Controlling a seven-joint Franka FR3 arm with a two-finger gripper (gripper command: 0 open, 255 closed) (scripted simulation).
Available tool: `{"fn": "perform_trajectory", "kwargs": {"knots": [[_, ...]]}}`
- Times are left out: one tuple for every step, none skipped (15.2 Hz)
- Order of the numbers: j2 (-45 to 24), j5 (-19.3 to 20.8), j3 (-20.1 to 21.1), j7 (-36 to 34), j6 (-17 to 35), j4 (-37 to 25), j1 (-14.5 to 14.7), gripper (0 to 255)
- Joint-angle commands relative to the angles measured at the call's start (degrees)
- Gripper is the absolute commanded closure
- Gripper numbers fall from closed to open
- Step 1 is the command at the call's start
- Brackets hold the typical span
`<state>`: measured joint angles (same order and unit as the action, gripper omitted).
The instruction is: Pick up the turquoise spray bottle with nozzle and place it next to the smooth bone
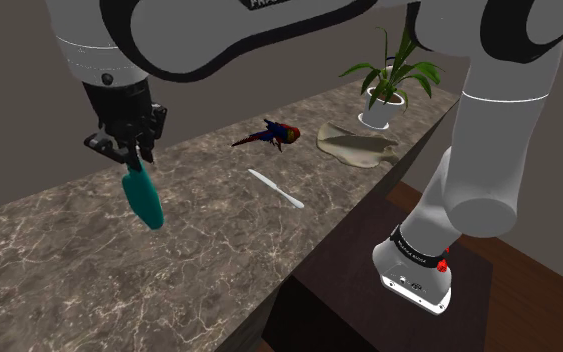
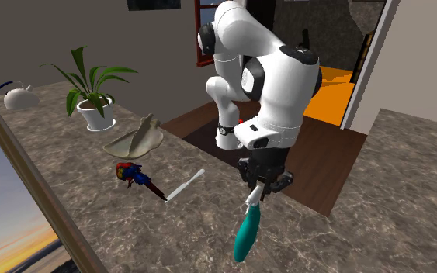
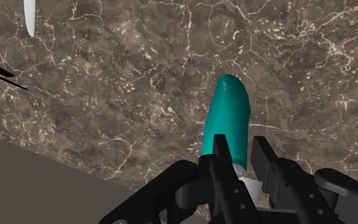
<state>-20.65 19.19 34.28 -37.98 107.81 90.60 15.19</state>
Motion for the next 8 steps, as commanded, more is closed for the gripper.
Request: {"fn": "perform_trajectory", "kwargs": {"knots": [[0.45, -0.34, 0.16, 0.27, -1.33, -0.98, 0.03, 255], [0.55, -0.45, 0.21, 0.42, -2.04, -1.62, 0.07, 255], [0.64, -0.55, 0.26, 0.57, -2.75, -2.28, 0.12, 255], [0.71, -0.64, 0.3, 0.71, -3.47, -2.95, 0.18, 255], [0.77, -0.72, 0.35, 0.84, -4.2, -3.65, 0.25, 255], [0.81, -0.79, 0.38, 0.97, -4.94, -4.37, 0.32, 255], [0.84, -0.85, 0.42, 1.1, -5.68, -5.1, 0.4, 255], [0.85, -0.89, 0.46, 1.22, -6.43, -5.86, 0.5, 255]]}}
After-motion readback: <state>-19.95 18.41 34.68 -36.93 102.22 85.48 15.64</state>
